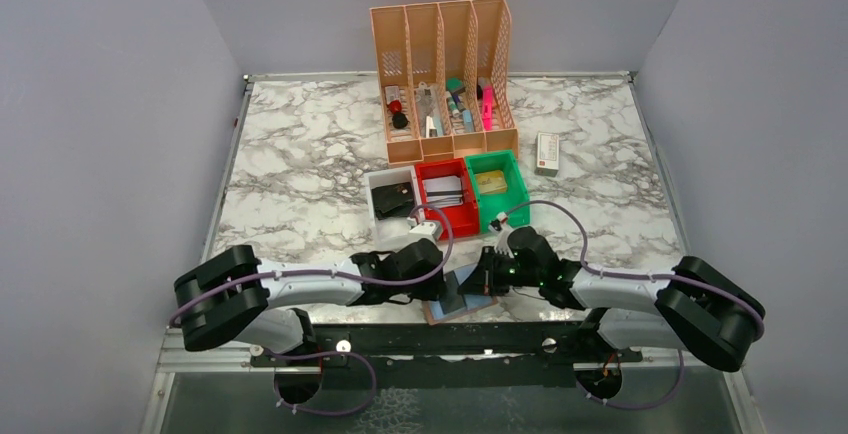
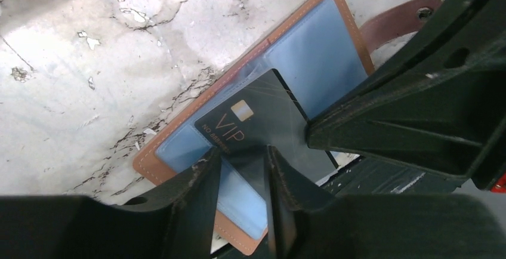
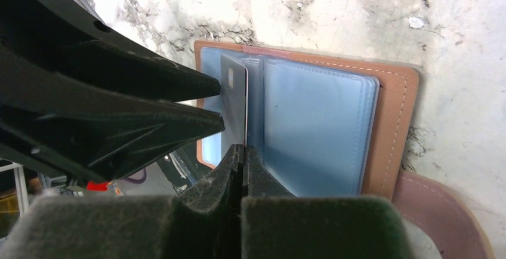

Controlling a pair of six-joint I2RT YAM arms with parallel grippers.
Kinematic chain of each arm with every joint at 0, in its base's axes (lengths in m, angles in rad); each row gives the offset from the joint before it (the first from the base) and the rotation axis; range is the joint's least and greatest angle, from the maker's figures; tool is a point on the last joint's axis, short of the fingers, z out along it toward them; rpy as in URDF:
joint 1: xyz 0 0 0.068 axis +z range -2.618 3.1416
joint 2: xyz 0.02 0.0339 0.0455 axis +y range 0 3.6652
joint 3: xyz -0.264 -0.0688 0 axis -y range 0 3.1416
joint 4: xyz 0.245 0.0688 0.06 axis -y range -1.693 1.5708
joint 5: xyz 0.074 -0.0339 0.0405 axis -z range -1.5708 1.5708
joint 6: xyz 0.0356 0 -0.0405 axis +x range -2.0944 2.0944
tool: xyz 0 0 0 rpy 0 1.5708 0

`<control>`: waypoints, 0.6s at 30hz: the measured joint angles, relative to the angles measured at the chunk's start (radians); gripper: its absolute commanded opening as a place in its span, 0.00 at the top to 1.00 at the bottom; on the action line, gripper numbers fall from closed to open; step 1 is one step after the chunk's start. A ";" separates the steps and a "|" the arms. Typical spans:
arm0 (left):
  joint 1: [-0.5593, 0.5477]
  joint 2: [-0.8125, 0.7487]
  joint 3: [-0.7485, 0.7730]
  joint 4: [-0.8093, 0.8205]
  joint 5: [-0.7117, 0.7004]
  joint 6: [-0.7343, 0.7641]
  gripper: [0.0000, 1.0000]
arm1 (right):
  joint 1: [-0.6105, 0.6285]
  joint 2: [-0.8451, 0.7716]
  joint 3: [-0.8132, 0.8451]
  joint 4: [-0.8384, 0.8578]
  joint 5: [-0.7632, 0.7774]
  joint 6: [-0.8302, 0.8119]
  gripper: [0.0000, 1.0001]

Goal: Take the credit cards out of the card holder

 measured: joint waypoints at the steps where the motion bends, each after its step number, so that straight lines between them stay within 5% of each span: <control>1: -0.001 0.006 0.003 0.002 -0.004 -0.001 0.72 | 0.000 -0.014 0.000 -0.013 0.005 0.000 0.96; 8: -0.004 0.018 -0.003 0.010 -0.023 -0.005 0.88 | 0.000 -0.060 0.000 -0.057 0.026 -0.007 0.96; 18: -0.007 0.000 -0.022 0.013 -0.038 -0.019 0.95 | 0.000 -0.060 0.000 -0.058 0.027 -0.003 0.88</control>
